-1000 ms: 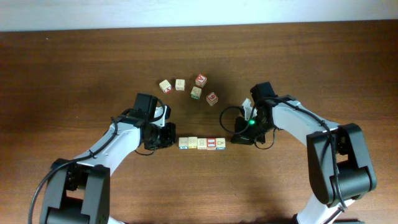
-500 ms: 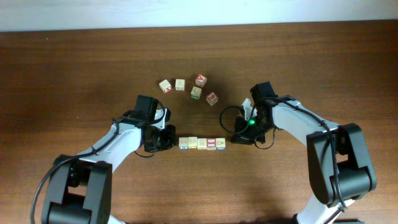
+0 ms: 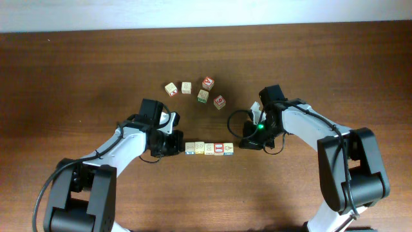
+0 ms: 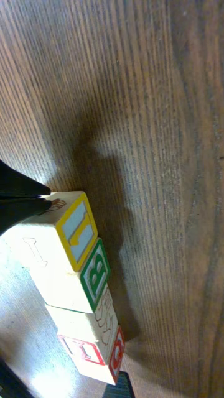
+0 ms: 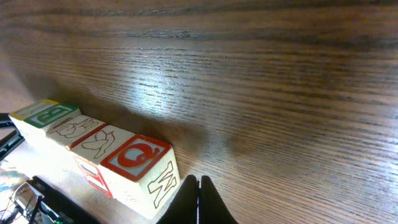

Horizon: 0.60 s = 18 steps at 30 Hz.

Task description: Rotate 5 blocks

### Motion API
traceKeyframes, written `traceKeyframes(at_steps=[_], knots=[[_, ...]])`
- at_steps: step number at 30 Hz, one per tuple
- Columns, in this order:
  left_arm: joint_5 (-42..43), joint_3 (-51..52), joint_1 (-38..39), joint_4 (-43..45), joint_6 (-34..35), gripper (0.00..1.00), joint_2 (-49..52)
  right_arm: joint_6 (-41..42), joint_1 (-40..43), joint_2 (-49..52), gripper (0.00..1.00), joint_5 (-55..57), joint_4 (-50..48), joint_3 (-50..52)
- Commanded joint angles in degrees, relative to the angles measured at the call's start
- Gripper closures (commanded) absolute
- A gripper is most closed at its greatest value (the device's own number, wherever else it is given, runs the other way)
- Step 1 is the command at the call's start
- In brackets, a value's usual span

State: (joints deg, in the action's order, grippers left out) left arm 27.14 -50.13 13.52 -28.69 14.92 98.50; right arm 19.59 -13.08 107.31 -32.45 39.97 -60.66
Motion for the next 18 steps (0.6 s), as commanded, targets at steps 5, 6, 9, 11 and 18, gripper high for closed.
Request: traceKeyframes(at_steps=[5,6,9,11,18], knots=[[2.10,0.48,-0.28,-0.20,-1.73,1.00,0.55,0.39,-0.46,-1.07,0.96,0.09,-0.13,0.35],[2.08,0.48,-0.28,0.00,-2.19,1.00,0.55,0.39,-0.46,-1.07,0.96,0.09,-0.13,0.35],[2.05,0.48,-0.35,0.90,-3.08,1.00,0.55,0.39,-0.46,-1.07,0.96,0.09,-0.13,0.35],[2.03,0.48,-0.35,1.03,-3.08,1.00,0.55,0.39,-0.46,-1.07,0.96,0.09,-0.13,0.35],[3.58,0.48,-0.35,1.03,-4.35,1.00,0.55,0.39,-0.46,-1.07,0.96,0.09,-0.15,0.35]])
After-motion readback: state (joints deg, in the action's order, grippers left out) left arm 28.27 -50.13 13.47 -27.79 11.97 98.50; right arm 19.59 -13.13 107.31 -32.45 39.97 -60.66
